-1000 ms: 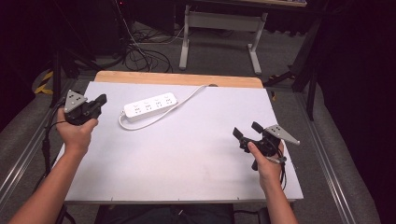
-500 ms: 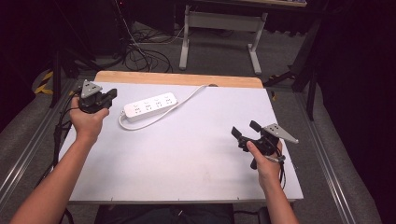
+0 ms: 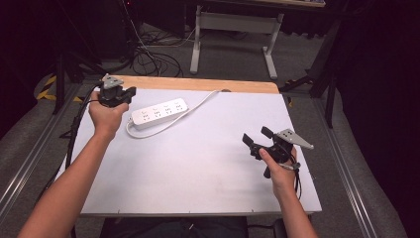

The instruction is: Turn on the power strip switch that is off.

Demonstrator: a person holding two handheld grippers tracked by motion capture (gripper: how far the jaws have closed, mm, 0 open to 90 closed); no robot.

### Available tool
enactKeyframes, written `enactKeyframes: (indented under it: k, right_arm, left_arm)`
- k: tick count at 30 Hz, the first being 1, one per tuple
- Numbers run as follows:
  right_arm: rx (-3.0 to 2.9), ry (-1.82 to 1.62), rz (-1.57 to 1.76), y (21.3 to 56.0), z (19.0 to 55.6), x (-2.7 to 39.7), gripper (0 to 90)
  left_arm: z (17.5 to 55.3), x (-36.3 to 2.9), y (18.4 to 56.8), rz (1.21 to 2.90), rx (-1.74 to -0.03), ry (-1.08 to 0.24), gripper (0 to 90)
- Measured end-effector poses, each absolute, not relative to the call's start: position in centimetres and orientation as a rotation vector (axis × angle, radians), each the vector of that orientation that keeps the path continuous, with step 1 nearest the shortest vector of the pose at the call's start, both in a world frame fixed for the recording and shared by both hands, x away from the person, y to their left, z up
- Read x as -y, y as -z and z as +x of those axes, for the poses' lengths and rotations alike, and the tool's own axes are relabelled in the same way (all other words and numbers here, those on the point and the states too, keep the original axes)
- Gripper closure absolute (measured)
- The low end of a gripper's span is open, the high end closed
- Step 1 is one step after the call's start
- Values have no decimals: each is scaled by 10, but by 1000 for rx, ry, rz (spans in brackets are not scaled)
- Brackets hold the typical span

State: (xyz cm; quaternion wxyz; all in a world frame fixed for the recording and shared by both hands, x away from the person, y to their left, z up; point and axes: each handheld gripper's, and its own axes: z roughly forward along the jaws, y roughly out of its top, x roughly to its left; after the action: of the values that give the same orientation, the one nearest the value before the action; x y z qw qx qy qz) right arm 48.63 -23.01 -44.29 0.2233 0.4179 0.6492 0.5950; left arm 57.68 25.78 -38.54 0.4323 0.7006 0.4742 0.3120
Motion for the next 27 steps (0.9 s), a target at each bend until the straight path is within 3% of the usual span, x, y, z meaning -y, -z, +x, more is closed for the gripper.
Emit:
enactKeyframes:
  k: [21,27]
  right_arm:
    - [-1835,-1612,1143,442,487,226,114]
    - [-1839,-1610,1150,442,488,225,105]
  left_arm:
    - [622,-196,382,1951,-1184,-730,900]
    - [633,-188,391,1979,-1221,-652,899]
